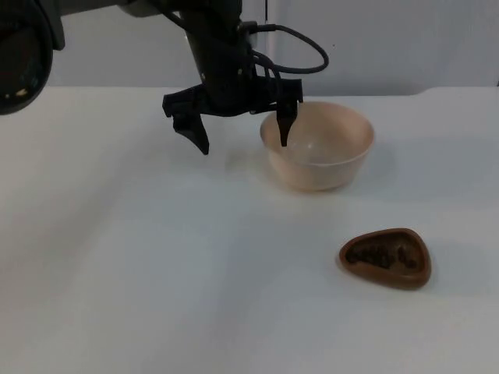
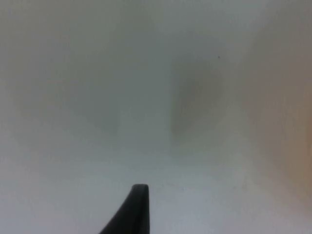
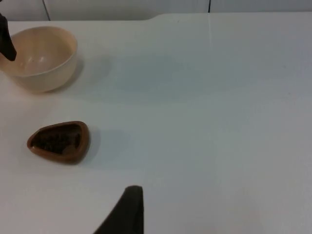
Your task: Pick up the bowl with the left hand and pour the coffee beans from the cup into the bowl with the right hand.
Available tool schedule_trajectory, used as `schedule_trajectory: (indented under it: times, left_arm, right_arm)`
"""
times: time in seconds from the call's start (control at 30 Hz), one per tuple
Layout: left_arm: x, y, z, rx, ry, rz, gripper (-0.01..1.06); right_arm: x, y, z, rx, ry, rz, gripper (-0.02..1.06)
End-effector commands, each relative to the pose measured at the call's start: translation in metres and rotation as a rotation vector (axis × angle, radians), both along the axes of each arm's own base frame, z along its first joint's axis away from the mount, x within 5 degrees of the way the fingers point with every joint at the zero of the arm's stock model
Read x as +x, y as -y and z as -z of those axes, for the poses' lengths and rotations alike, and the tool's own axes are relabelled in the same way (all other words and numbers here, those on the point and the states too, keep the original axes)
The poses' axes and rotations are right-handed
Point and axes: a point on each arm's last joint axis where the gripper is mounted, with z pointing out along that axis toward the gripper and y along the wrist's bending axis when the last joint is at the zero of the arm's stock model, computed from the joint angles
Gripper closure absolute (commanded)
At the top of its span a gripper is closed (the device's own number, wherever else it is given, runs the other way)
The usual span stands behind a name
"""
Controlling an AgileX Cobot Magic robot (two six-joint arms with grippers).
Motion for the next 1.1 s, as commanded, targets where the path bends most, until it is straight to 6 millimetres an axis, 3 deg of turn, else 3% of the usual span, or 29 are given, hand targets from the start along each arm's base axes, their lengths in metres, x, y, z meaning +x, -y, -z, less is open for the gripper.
schedule_trajectory:
  times: [0.0,0.4,0.63,0.8,0.87,0.93,1.07]
  left_arm:
    - [0.0029,0.0051,-0.0055,-0.059,0.030,-0.020,0.01]
    - [0.0043,0.0098,-0.0071,-0.119,0.042,-0.036,0.09]
    - [0.0043,0.0098,-0.0071,-0.119,0.042,-0.036,0.18]
    - [0.0043,0.0098,-0.0071,-0.118,0.043,-0.034,0.37]
    - [0.0041,0.0097,-0.0070,-0.117,0.041,-0.034,0.51]
    - [0.0041,0.0097,-0.0070,-0.117,0.041,-0.034,0.52]
    - [0.0038,0.0099,-0.0070,-0.120,0.037,-0.034,0.75]
  right_arm:
    - [0.0000,0.0003,0.0003,-0.004,0.007,0.008,-0.01]
    - [0.0000,0.0003,0.0003,-0.004,0.007,0.008,-0.01]
    - [0.0000,0.0003,0.0003,-0.004,0.007,0.008,-0.01]
    - [0.0000,0.0003,0.0003,-0.004,0.007,0.008,-0.01]
    - [0.0000,0.0003,0.0003,-0.004,0.007,0.008,-0.01]
    - [0.0000,0.0003,0.0003,-0.004,0.007,0.008,-0.01]
    - [0.0000,0.0003,0.0003,-0.004,0.007,0.008,-0.01]
